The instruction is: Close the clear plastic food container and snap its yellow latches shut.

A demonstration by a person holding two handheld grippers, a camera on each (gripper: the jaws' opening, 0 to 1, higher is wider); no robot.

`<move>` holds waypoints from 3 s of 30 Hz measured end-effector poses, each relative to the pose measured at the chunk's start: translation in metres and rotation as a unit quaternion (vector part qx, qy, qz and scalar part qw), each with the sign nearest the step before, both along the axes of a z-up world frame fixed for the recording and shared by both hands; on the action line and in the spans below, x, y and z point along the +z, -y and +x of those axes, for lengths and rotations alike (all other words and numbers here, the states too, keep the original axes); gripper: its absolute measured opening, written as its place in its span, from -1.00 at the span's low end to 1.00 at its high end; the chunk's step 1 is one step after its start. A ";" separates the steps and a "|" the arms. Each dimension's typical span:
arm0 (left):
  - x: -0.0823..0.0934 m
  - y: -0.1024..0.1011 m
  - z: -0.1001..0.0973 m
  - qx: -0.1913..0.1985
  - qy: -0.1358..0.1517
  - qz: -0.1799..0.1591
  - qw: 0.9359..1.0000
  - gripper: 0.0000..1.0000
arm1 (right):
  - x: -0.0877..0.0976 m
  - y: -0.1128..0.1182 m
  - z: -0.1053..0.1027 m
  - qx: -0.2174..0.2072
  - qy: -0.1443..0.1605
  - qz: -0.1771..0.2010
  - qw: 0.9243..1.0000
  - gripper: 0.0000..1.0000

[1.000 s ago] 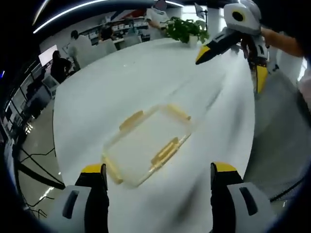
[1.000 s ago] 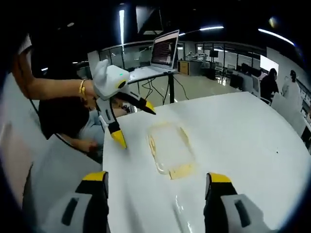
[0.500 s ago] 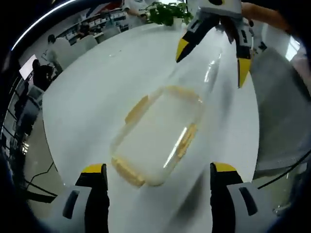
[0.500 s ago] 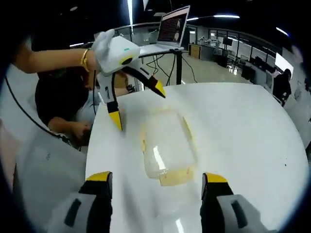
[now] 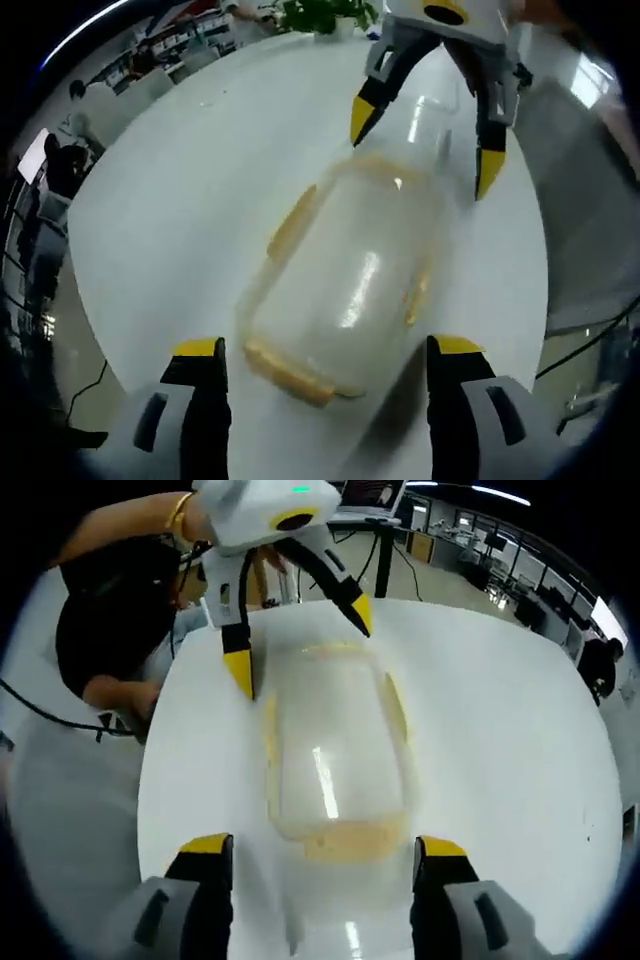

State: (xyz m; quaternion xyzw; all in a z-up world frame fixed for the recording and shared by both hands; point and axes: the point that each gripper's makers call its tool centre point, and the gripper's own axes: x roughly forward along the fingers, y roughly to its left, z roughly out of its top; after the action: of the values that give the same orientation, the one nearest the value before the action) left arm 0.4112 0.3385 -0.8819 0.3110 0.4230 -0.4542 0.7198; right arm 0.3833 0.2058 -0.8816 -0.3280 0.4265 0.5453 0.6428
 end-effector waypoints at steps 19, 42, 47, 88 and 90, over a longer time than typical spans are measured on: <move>-0.004 0.003 -0.008 -0.007 -0.024 -0.010 1.000 0.35 | -0.010 0.001 0.009 0.026 0.015 -0.025 0.999 0.12; -0.003 0.001 -0.013 -0.068 -0.037 0.027 0.997 0.30 | -0.008 0.005 0.012 0.094 0.012 -0.051 0.994 -0.24; -0.003 -0.011 -0.011 -0.167 -0.049 0.088 0.981 0.27 | -0.009 0.006 0.011 0.100 0.011 -0.065 0.993 -0.24; 0.008 -0.021 -0.003 -0.196 -0.036 0.093 0.976 -0.26 | -0.007 0.011 0.011 0.101 0.015 -0.053 0.993 -0.28; 0.009 -0.019 -0.004 -0.197 -0.033 0.095 0.975 -0.26 | -0.003 0.011 0.010 0.103 0.012 -0.049 0.993 -0.28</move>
State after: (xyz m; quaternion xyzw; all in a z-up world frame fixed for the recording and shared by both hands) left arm 0.4068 0.3579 -0.8727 0.4400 0.4181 -0.5552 0.5686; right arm 0.3937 0.1950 -0.8846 -0.4074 0.4090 0.5831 0.5716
